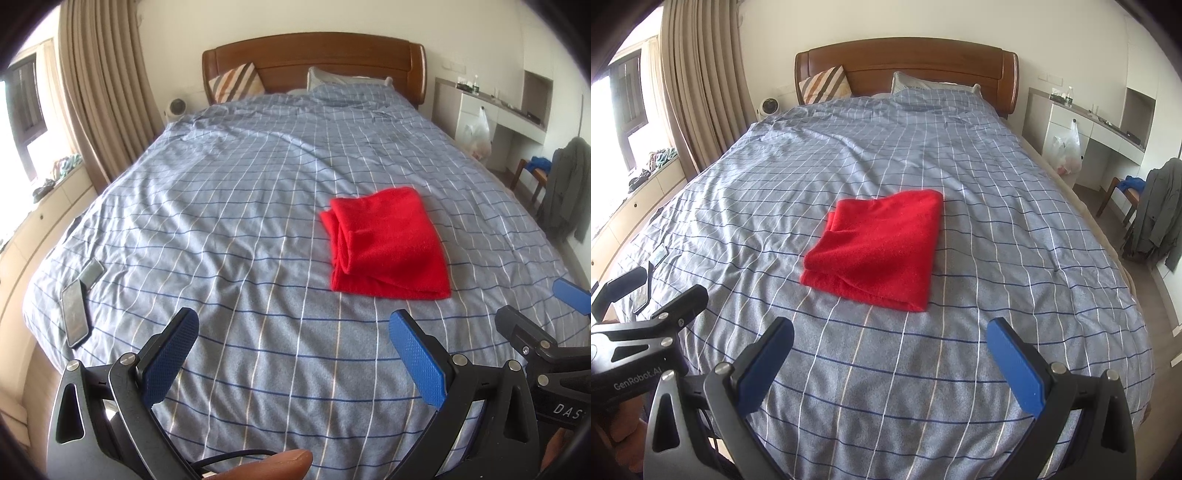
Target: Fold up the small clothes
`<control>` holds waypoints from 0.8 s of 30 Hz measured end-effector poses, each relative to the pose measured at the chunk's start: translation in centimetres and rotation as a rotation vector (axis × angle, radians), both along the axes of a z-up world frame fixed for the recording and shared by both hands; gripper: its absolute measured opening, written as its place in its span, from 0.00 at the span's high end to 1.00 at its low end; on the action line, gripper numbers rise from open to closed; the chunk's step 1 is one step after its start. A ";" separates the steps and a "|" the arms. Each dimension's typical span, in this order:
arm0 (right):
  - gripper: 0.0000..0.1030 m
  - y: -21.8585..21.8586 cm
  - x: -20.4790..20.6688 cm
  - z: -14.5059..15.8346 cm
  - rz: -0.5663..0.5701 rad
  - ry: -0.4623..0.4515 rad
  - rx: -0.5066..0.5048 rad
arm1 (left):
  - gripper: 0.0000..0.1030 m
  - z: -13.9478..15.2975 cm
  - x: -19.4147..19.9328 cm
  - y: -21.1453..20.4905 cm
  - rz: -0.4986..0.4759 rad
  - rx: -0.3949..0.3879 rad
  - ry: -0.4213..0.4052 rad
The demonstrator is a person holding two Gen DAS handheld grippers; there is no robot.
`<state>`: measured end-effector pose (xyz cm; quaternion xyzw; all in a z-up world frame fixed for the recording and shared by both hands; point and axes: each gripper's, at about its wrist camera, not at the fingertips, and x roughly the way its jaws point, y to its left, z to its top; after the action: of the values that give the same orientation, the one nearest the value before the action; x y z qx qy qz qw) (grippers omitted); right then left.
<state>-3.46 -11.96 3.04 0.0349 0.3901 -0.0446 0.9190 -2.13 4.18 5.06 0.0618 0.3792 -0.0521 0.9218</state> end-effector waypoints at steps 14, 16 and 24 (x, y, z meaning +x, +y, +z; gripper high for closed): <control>0.01 0.2 -0.5 1.0 -0.047 -0.016 -0.142 | 0.00 0.4 0.2 -0.6 0.044 0.027 -0.010; 0.01 0.0 -0.6 1.2 -0.060 -0.020 -0.152 | 0.00 0.5 0.0 -0.9 0.039 0.031 -0.015; 0.01 -0.3 -0.5 1.8 -0.080 -0.020 -0.174 | 0.00 1.0 -0.1 -1.1 0.026 0.017 -0.033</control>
<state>-3.99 -12.23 4.85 -0.0289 0.3737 -0.1147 0.9200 -2.24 3.08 6.02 0.0653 0.3649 -0.0358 0.9281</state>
